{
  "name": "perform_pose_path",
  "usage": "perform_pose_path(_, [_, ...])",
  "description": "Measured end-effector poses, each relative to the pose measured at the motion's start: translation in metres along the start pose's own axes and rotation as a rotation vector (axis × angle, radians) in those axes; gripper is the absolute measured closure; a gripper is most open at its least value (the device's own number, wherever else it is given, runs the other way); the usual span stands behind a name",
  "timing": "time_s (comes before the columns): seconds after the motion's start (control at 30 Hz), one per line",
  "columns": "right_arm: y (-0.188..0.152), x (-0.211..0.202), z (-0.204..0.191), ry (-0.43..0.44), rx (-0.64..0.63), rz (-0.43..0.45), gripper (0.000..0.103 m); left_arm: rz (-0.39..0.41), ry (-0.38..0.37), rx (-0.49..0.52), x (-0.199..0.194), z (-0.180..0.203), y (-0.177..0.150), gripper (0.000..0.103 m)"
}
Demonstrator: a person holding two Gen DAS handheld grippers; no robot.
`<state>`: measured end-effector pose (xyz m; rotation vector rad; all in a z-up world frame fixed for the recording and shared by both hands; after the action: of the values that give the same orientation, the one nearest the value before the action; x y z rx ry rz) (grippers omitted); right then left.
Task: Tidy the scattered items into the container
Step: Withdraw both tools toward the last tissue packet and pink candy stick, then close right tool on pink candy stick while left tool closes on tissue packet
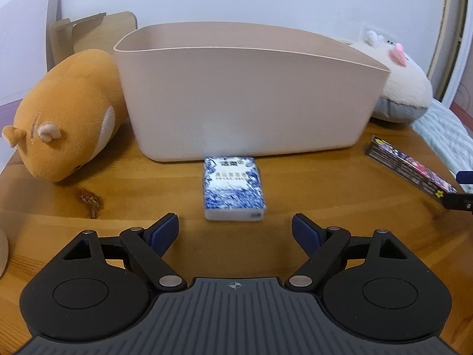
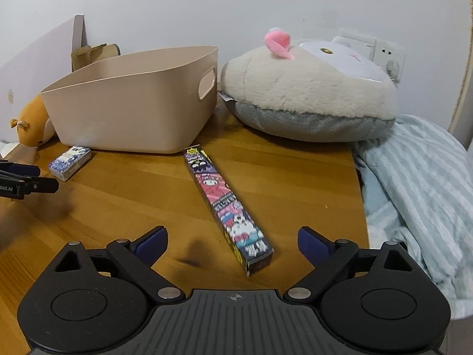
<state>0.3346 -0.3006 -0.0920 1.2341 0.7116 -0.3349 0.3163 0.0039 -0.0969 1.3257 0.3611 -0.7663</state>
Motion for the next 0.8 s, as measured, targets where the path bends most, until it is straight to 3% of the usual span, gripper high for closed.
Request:
perform_pose_path(0.1, [0.005,0.010,-0.003,0.010,-0.019,-0.008,0.017,-0.002,0.003,0.001,0.005,-0.003,0.003,0.018])
perform_pose_path(0.33, [0.014,0.028,-0.013,0.036,-0.042,-0.019,0.019,-0.004,0.011,-0.005,0.017,-0.009,0.012,0.018])
perform_pose_path(0.53, [0.018,0.040,-0.019,0.040,-0.058,-0.035,0.027,0.011,0.036,0.007,0.026,-0.009,0.017,0.019])
perform_pose_path(0.6, [0.019,0.043,-0.020,0.047,-0.060,-0.045,0.034,0.015,0.039,0.016,0.027,-0.008,0.018,0.024])
perform_pose_path(0.73, [0.019,0.046,-0.021,0.046,-0.064,-0.042,0.038,0.023,0.042,0.061,0.029,-0.004,0.018,0.046])
perform_pose_path(0.8, [0.020,0.046,-0.020,0.046,-0.058,-0.041,0.048,0.025,0.039,0.062,0.029,-0.004,0.019,0.052])
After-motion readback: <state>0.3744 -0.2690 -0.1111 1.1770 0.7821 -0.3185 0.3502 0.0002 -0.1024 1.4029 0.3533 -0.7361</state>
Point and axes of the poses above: each gripper's, at about its wrist camera, not at the fingertips, and x roughly the way its jaws point, z to its right, y to its top, the point moved 3 cm from there along x, roughly the way its jaws point, and after that the axes turned 15 degrees about -y, right-handed, at the moved point
